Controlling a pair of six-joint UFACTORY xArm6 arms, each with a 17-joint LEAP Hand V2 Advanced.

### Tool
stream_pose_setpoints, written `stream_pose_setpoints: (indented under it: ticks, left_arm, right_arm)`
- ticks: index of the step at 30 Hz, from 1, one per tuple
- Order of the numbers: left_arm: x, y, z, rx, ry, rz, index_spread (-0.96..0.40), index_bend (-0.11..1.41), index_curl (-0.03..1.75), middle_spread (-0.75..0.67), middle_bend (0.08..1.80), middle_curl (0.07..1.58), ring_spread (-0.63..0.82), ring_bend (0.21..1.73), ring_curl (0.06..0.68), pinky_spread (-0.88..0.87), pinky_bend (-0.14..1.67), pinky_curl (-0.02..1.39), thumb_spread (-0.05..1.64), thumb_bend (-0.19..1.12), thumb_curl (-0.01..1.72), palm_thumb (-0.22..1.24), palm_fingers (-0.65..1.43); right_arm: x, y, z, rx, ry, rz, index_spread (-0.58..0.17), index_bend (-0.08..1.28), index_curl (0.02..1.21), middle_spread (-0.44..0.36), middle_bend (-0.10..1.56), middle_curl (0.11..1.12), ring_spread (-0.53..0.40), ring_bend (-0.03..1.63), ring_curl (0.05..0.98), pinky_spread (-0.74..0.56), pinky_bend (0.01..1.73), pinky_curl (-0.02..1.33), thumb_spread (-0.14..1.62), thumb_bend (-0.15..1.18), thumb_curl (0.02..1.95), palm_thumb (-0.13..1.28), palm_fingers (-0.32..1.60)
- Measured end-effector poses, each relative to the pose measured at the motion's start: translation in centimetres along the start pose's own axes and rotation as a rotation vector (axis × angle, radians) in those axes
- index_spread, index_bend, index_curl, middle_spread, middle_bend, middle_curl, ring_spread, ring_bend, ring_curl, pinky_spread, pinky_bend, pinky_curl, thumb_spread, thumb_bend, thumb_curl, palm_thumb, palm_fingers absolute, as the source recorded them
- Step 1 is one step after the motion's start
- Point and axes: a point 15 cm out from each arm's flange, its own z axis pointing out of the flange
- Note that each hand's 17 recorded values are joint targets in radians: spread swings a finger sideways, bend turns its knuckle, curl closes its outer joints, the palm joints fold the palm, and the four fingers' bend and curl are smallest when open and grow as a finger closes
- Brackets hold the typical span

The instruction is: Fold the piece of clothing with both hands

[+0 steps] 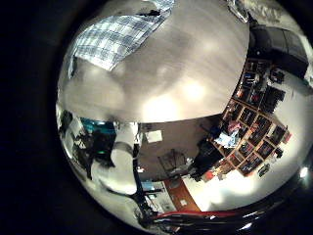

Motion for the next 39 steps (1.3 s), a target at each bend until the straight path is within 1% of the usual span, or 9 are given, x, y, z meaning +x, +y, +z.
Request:
stream_pose_setpoints:
  ticks: [15, 18, 21, 25, 28, 30, 33, 37, 39]
  left_arm:
    - [0.8, -2.6, 3.0, 0.039, -0.012, 0.018, 0.01, 0.19, 0.38, 0.31, 0.17, 0.27, 0.47, 0.55, 0.218, 0.48, 0.32, 0.34, 0.86, -0.03, 0.33, 0.16, 0.04]
    - [1.6, -3.2, 3.7, 0.026, -0.012, 0.016, 0.05, 0.18, 0.38, 0.33, 0.20, 0.28, 0.47, 0.56, 0.216, 0.47, 0.30, 0.33, 0.86, -0.03, 0.33, 0.16, 0.10]
    - [2.2, -3.9, 4.1, 0.020, -0.014, 0.009, 0.07, 0.19, 0.38, 0.26, 0.30, 0.32, 0.44, 0.55, 0.211, 0.47, 0.23, 0.31, 0.86, -0.03, 0.33, 0.17, 0.21]
    - [2.8, -4.5, 4.2, 0.027, -0.027, 0.012, 0.00, 0.23, 0.42, 0.07, 0.59, 0.42, 0.22, 0.58, 0.216, 0.38, 0.13, 0.26, 0.87, -0.02, 0.34, 0.20, 0.46]
    - [3.0, -4.9, 3.9, 0.040, -0.031, 0.000, -0.08, 0.32, 0.48, -0.06, 0.82, 0.52, -0.03, 0.76, 0.266, 0.22, 0.14, 0.23, 0.92, 0.02, 0.35, 0.33, 0.72]
    - [2.9, -5.3, 3.3, 0.068, -0.032, -0.014, -0.15, 0.34, 0.52, -0.15, 0.89, 0.57, -0.20, 0.94, 0.321, 0.07, 0.22, 0.24, 0.99, 0.07, 0.37, 0.46, 0.92]
    - [2.9, -5.7, 1.7, 0.124, -0.039, -0.028, -0.26, 0.38, 0.59, -0.25, 0.94, 0.64, -0.34, 1.07, 0.395, -0.17, 0.43, 0.31, 1.05, 0.12, 0.40, 0.62, 1.13]
    - [2.9, -5.3, -0.4, 0.159, -0.043, -0.034, -0.38, 0.46, 0.69, -0.35, 0.98, 0.72, -0.43, 1.16, 0.454, -0.41, 0.68, 0.41, 1.07, 0.11, 0.43, 0.69, 1.15]
    - [2.9, -4.7, -1.5, 0.151, -0.043, -0.036, -0.43, 0.49, 0.74, -0.38, 1.00, 0.74, -0.45, 1.19, 0.470, -0.48, 0.78, 0.46, 1.07, 0.09, 0.45, 0.71, 1.18]
  right_arm:
    - [0.0, -0.3, 0.4, -0.013, -0.002, 0.002, -0.411, 0.17, 0.31, -0.036, 0.27, 0.37, -0.016, 0.68, 0.201, 0.32, 0.62, 0.09, 1.21, -0.02, 0.22, 0.04, 0.33]
    - [0.0, -0.4, 0.6, -0.018, -0.003, 0.001, -0.408, 0.17, 0.31, -0.035, 0.27, 0.37, -0.015, 0.68, 0.201, 0.32, 0.61, 0.10, 1.21, -0.02, 0.22, 0.04, 0.33]
    - [0.0, -0.5, 0.7, -0.021, -0.004, 0.002, -0.409, 0.18, 0.32, -0.035, 0.27, 0.37, -0.014, 0.67, 0.202, 0.33, 0.61, 0.10, 1.21, -0.02, 0.22, 0.04, 0.33]
    - [0.1, -0.4, 0.6, -0.020, -0.005, 0.004, -0.411, 0.18, 0.32, -0.033, 0.27, 0.37, -0.014, 0.67, 0.203, 0.34, 0.60, 0.10, 1.21, -0.02, 0.22, 0.04, 0.33]
    - [0.1, -0.4, 0.5, -0.019, -0.005, 0.003, -0.411, 0.18, 0.32, -0.031, 0.26, 0.37, -0.014, 0.67, 0.203, 0.34, 0.60, 0.10, 1.21, -0.02, 0.22, 0.04, 0.33]
    - [0.1, -0.4, 0.6, -0.021, -0.005, 0.004, -0.411, 0.17, 0.32, -0.031, 0.26, 0.37, -0.014, 0.66, 0.204, 0.34, 0.60, 0.10, 1.21, -0.02, 0.21, 0.04, 0.33]
    - [0.2, -0.7, 0.7, -0.015, -0.004, 0.003, -0.411, 0.17, 0.32, -0.037, 0.28, 0.38, -0.021, 0.67, 0.205, 0.34, 0.58, 0.10, 1.21, -0.01, 0.21, 0.04, 0.36]
    - [0.2, -1.3, 1.8, -0.053, -0.010, -0.009, -0.408, 0.17, 0.31, -0.051, 0.29, 0.38, -0.045, 0.69, 0.210, 0.31, 0.58, 0.10, 1.22, 0.01, 0.23, 0.10, 0.38]
    - [-0.4, -1.7, 2.8, -0.085, -0.009, -0.027, -0.404, 0.18, 0.32, -0.057, 0.30, 0.38, -0.063, 0.71, 0.216, 0.28, 0.57, 0.10, 1.22, 0.03, 0.25, 0.20, 0.40]
